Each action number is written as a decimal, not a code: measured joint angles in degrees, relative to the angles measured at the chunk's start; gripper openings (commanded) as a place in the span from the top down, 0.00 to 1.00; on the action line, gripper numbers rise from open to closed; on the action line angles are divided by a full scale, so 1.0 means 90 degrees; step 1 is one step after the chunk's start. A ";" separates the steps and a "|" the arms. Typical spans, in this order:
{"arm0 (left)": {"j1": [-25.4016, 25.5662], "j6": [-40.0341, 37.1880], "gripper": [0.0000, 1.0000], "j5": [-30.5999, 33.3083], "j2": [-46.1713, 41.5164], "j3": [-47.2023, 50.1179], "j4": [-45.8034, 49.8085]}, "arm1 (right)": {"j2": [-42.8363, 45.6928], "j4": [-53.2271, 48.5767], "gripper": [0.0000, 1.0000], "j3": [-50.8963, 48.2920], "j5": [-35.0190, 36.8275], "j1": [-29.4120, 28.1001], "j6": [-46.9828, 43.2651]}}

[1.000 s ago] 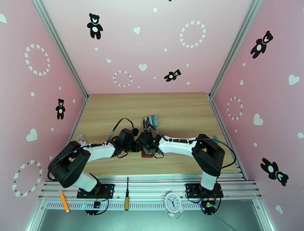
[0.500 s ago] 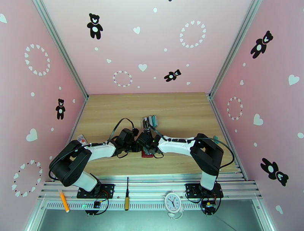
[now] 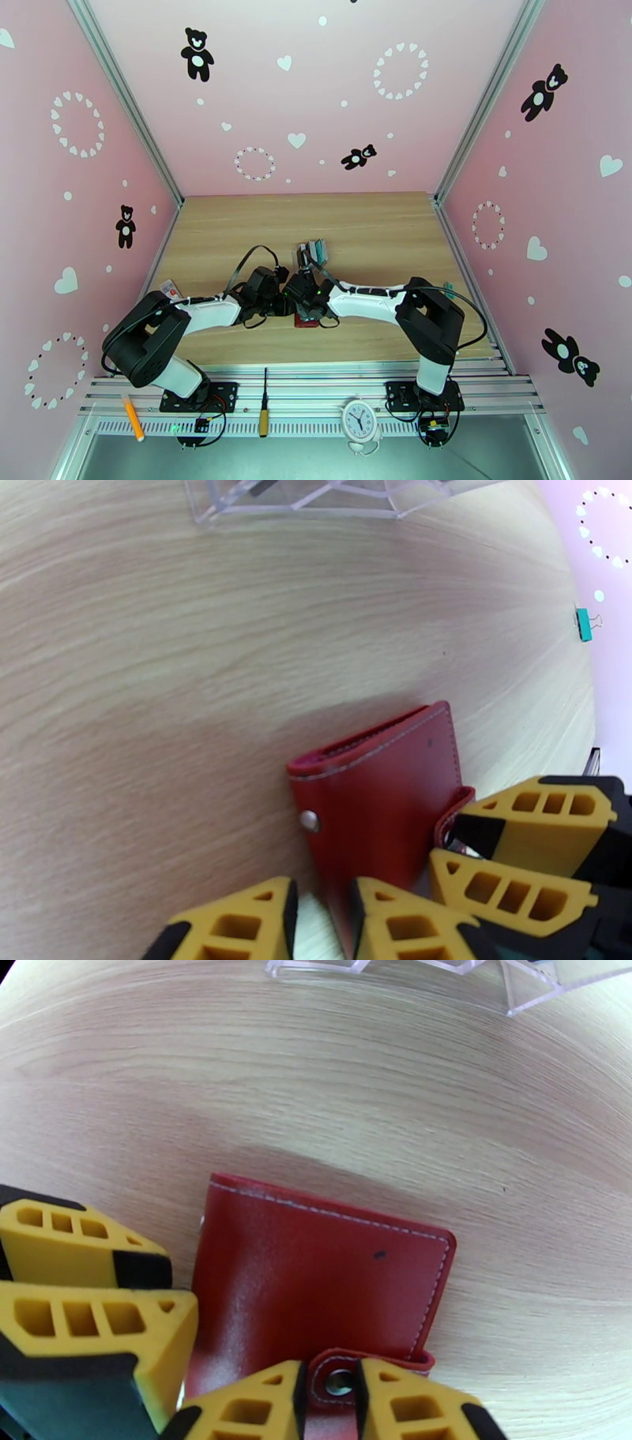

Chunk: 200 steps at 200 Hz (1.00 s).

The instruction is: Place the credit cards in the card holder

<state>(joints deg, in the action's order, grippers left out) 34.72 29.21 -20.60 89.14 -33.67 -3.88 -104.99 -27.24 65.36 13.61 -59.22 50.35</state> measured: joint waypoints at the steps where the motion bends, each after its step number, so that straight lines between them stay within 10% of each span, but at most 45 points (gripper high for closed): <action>1: 0.0000 0.0000 0.73 0.0000 0.0000 -0.0002 0.0002 | 0.0000 0.0000 0.80 0.0000 0.0005 0.0000 0.0010; 200: -0.0002 0.0005 0.66 -0.0073 0.0185 -0.0126 -0.0010 | 0.0002 0.0044 1.00 0.0044 -0.0151 0.0012 -0.0160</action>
<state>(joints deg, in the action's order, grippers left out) 34.70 29.26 -21.26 90.80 -34.81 -3.97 -104.97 -26.85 65.76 12.25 -59.11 48.90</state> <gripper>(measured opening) 0.345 0.055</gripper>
